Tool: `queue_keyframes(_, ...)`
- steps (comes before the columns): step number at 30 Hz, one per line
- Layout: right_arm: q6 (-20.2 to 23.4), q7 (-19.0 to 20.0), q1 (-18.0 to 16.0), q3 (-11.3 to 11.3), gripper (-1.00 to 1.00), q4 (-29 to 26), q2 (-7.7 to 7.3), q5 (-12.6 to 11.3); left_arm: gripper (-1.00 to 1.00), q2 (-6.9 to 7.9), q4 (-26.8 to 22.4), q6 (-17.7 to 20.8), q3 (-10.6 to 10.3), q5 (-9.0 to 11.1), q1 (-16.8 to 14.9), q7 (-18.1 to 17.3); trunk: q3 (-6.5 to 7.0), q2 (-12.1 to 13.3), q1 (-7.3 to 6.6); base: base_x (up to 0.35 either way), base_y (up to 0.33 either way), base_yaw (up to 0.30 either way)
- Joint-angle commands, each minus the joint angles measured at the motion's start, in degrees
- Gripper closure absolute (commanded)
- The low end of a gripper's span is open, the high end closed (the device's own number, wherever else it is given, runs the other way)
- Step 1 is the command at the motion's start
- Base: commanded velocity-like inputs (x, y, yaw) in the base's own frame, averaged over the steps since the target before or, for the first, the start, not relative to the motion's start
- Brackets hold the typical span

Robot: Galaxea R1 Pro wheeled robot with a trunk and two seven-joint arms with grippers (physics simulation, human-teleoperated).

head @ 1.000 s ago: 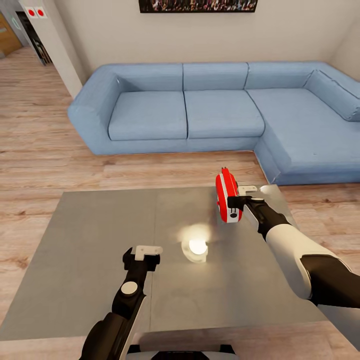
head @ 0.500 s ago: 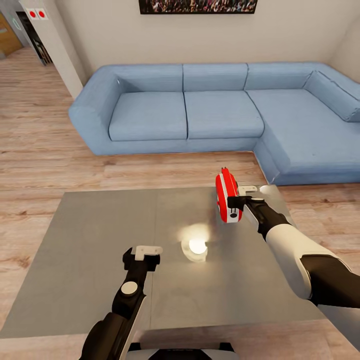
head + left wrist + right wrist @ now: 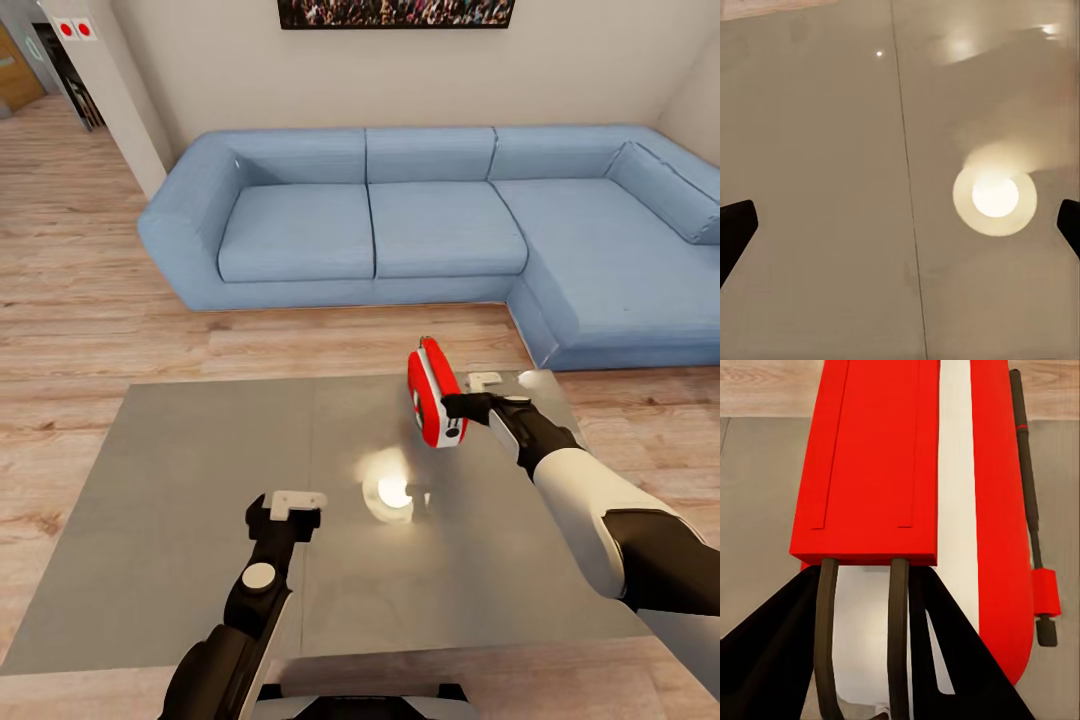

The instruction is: Turn on the radio receiver that's on the table in the living room.

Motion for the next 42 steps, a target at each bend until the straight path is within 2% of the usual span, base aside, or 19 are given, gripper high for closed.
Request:
queue_keyframes(1, -0.01, 0.38, -0.02, -0.08, 1.0, -0.01, -0.03, 0.06, -1.0, 0.0, 0.02, 0.04, -0.22, 0.0, 0.0, -0.01, 0.0, -0.01, 0.0, 0.0, 0.0, 0.0)
queue_keyframes(6, 0.05, 1.62, -0.02, -0.02, 1.0, 0.1, -0.04, 0.15, -1.0, 0.0, 0.05, 0.09, -1.4, 0.0, 0.0, -0.03, 0.0, -0.01, 0.0, 0.0, 0.0, 0.0)
queue_keyframes(9, 0.07, 3.96, -0.02, 0.04, 1.0, 0.54, -0.09, 0.17, -1.0, 0.0, 0.01, 0.1, -1.82, 0.0, 0.0, -0.03, 0.0, -0.01, 0.0, 0.0, 0.0, 0.0)
queue_keyframes(10, 0.07, 5.53, -0.02, 0.06, 1.0, 0.68, -0.14, 0.21, 1.0, 0.0, -0.01, 0.1, -2.26, 0.0, 0.0, -0.03, 0.0, -0.01, 0.0, 0.0, 0.0, 0.0)
queue_keyframes(14, 0.08, 10.75, -0.02, 0.15, 1.0, 0.92, -0.43, 1.76, 1.0, 0.0, -0.14, 0.25, -5.05, 0.0, 0.0, 0.07, 0.0, -0.01, 0.0, 0.0, 0.0, 0.0)
queue_keyframes(18, 0.08, 12.31, -0.02, 0.18, 1.0, 1.34, -0.89, 4.51, 1.0, 0.0, -2.11, 0.29, -8.45, 0.0, 0.0, 0.07, 0.0, -0.01, 0.0, 0.0, 0.0, 0.0)
queue_keyframes(23, 0.0, 13.44, -0.02, 0.18, 1.0, 2.63, -1.03, 5.31, 1.0, 0.0, -3.17, 2.7, -13.71, -0.13, 0.0, 0.03, 0.0, -0.01, 0.0, 0.0, 0.0, 0.0)
queue_keyframes(25, 0.0, 17.49, -0.02, 0.23, 1.0, 3.29, -1.12, 6.53, 1.0, 0.0, -5.17, 3.83, -14.99, -0.17, 0.0, -0.05, 0.0, -0.01, 0.0, 0.0, 0.0, 0.0)
queue_keyframes(26, -0.01, 19.54, -0.02, 0.25, 1.0, 3.42, -1.31, 7.7, 1.0, 0.0, -5.82, 4.07, -15.21, -0.14, 0.0, -0.19, 0.0, -0.01, 0.0, 0.0, 0.0, 0.0)
queue_keyframes(27, -0.01, 23.35, -0.02, 0.21, 1.0, 3.61, -1.74, 10.6, 1.0, 0.0, -6.46, 4.34, -15.44, -0.11, 0.0, -2.08, 0.0, -0.01, 0.0, 0.0, 0.0, 0.0)
queue_keyframes(28, -0.01, 24.93, -0.02, 0.2, 1.0, 3.65, -1.86, 11.76, 1.0, 0.0, -6.57, 4.54, -15.5, -0.15, 0.0, -4.06, 0.0, -0.01, 0.0, 0.0, 0.0, 0.0)
queue_keyframes(31, -0.01, 28.52, -0.02, 0.18, 1.0, 4.0, -2.02, 13.5, 1.0, 0.0, -6.49, 5.74, -15.54, -0.55, 0.0, -13.56, 0.0, -0.01, 0.0, 0.0, 0.0, 0.0)
queue_keyframes(33, -0.05, 29.46, -0.02, 0.17, 1.0, 4.6, -2.04, 13.82, 1.0, 0.0, -6.49, 6.13, -15.37, -0.72, -0.08, -16.57, 0.0, -0.01, 0.0, 0.0, 0.0, 0.0)
queue_keyframes(36, -0.03, 30.87, -0.02, 0.17, 1.0, 5.63, -2.06, 14.0, 1.0, 0.0, -6.46, 7.64, -13.72, -0.8, -0.66, -18.18, 0.0, -0.01, 0.0, 0.0, 0.0, 0.0)
queue_keyframes(40, -0.01, 37.59, -0.02, 0.18, 1.0, 6.35, -2.06, 14.11, 1.0, 0.0, -6.3, 8.4, -12.39, -0.74, -1.15, -18.81, 0.0, -0.01, 0.0, 0.0, 0.0, 0.0)
queue_keyframes(42, -0.01, 39.5, -0.02, 0.18, 1.0, 6.42, -2.06, 14.12, 1.0, 0.0, -6.17, 8.53, -12.25, -0.77, -1.3, -18.89, 0.0, -0.01, 0.0, 0.0, 0.0, 0.0)
